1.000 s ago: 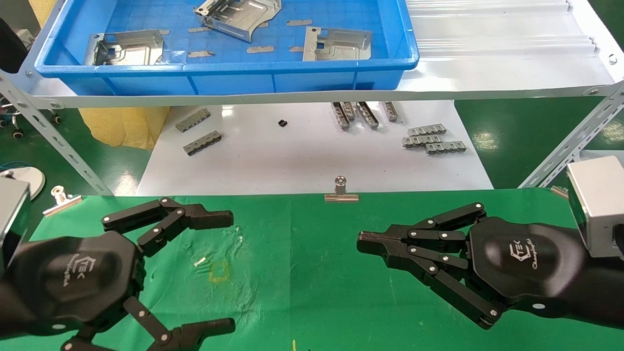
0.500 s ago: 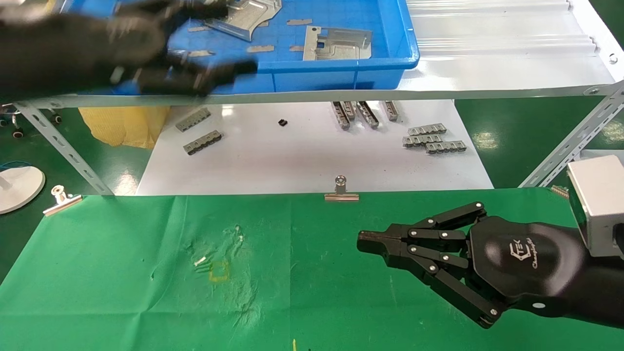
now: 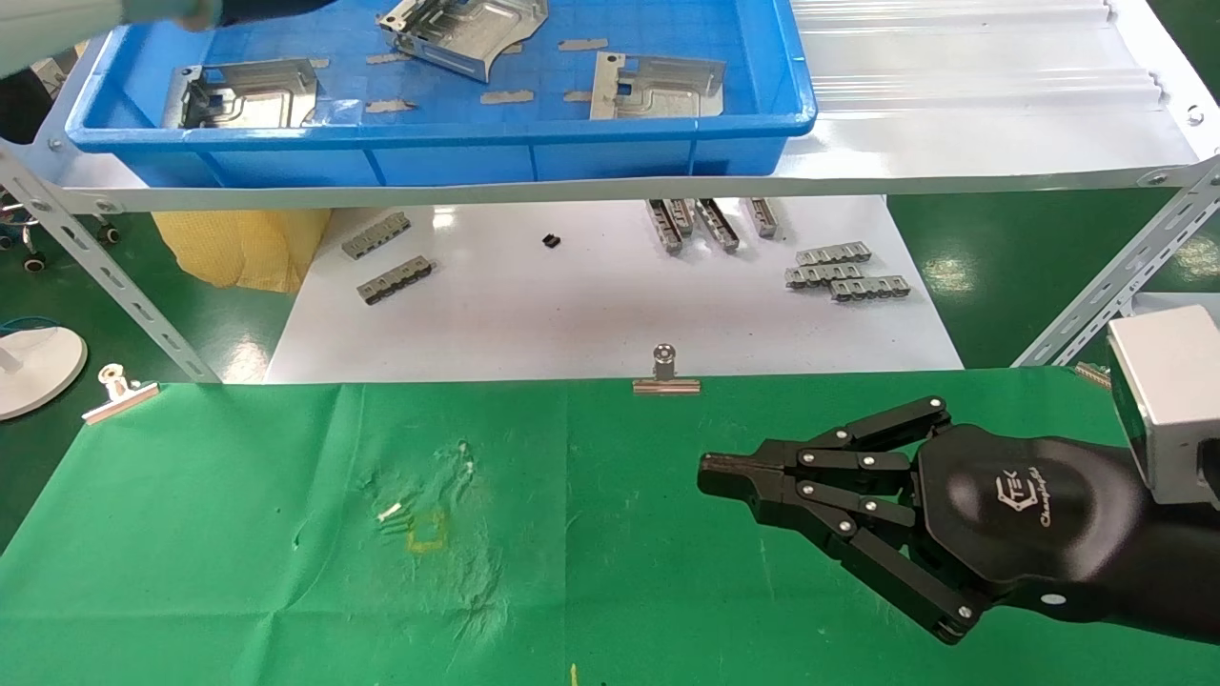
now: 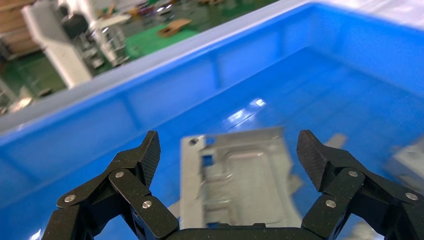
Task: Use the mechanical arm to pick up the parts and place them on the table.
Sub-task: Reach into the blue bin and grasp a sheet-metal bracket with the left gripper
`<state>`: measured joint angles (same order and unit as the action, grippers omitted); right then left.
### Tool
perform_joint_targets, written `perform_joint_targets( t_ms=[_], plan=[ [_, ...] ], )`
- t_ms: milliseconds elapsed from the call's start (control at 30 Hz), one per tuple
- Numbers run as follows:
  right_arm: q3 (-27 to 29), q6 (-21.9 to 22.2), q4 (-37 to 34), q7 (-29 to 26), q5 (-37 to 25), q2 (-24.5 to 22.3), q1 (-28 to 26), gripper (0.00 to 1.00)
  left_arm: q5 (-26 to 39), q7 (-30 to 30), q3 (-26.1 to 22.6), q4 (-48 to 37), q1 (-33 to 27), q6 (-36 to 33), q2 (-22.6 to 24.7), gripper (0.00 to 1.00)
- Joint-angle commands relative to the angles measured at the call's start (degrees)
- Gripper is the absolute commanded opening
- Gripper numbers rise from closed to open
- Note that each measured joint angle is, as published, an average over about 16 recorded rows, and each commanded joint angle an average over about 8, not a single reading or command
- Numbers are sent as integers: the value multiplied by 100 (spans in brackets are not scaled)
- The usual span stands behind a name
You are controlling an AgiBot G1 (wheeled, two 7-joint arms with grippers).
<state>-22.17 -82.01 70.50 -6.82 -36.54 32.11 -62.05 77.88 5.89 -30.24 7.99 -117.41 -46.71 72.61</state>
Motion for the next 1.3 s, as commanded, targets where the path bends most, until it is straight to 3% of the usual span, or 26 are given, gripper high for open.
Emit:
perform_joint_targets(
  t_ms=[33,100,133,567,1300],
  plan=[
    [0,0,0,0,0,0,0,100,54,-16,-21,-319,-112,307,178,29],
    [0,0,0,0,0,0,0,100,83,37,-39,-493,-154,415,254,4],
    [0,0,0,0,0,0,0,100,93,72,-46,-563,-169,445,279,0],
    [0,0,0,0,0,0,0,100,331,509,-210,-850,-224,368,370,0],
    [0,0,0,0,0,0,0,100,468,461,-311,-673,-100,636,366,0]
  ],
)
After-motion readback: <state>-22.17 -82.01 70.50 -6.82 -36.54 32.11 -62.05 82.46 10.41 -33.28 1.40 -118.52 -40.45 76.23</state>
